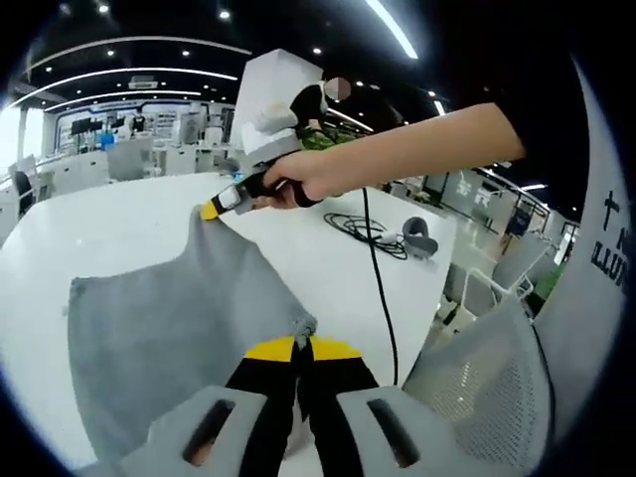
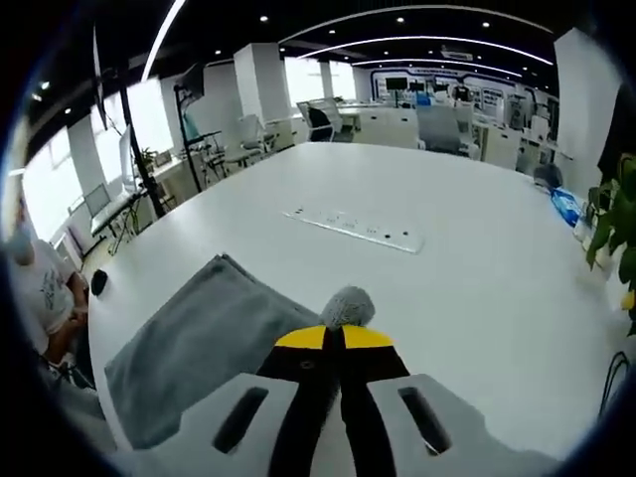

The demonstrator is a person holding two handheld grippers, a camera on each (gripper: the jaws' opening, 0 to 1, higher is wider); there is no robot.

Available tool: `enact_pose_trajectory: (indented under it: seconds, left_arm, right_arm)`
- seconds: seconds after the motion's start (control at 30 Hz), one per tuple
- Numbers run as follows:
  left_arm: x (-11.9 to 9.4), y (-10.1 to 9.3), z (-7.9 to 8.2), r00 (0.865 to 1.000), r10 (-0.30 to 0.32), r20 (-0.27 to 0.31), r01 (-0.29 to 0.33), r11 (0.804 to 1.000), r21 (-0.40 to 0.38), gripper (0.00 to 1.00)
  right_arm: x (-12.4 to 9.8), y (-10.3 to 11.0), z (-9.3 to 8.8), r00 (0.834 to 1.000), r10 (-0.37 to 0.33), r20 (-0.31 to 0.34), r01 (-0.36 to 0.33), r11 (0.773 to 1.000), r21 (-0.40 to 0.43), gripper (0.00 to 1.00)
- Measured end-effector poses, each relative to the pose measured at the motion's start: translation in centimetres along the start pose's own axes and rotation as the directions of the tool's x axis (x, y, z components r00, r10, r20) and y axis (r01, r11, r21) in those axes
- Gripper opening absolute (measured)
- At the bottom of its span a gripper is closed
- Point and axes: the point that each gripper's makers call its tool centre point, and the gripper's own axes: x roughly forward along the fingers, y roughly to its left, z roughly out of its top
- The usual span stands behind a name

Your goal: Fold the towel on the table until its edges align and the towel forms a compact rectangular stack.

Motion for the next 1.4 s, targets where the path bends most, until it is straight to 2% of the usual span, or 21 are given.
enact_pose_trajectory:
  seconds: [0.13,0.27,0.53,0.73,1.2,1.4]
  left_arm:
    - [-1.0,0.7,0.3,1.000,0.019,0.022,-0.019,1.000,-0.008,0.03]
    - [-2.4,1.4,0.3,0.997,0.043,0.064,-0.040,0.998,-0.045,0.03]
    - [-4.9,2.8,-1.0,0.994,0.089,0.065,-0.084,0.993,-0.083,0.03]
    - [-6.7,4.1,-1.6,0.988,0.141,0.069,-0.133,0.984,-0.118,0.03]
    - [-9.1,6.2,-4.0,0.979,0.199,0.051,-0.185,0.963,-0.197,0.03]
    - [-10.5,7.5,-4.8,0.974,0.223,0.039,-0.210,0.954,-0.215,0.03]
  right_arm:
    - [0.6,0.5,0.8,1.000,0.008,0.009,-0.008,1.000,-0.006,0.00]
    - [0.7,2.0,1.7,1.000,0.018,0.015,-0.018,1.000,-0.008,0.00]
    - [1.8,4.2,3.5,0.999,0.040,0.033,-0.040,0.999,-0.008,0.00]
    - [2.9,6.6,4.0,0.997,0.064,0.034,-0.063,0.998,-0.008,0.00]
    - [6.0,11.0,5.9,0.993,0.111,0.031,-0.110,0.994,-0.020,0.00]
    - [6.9,13.8,6.2,0.991,0.129,0.022,-0.128,0.991,-0.038,0.00]
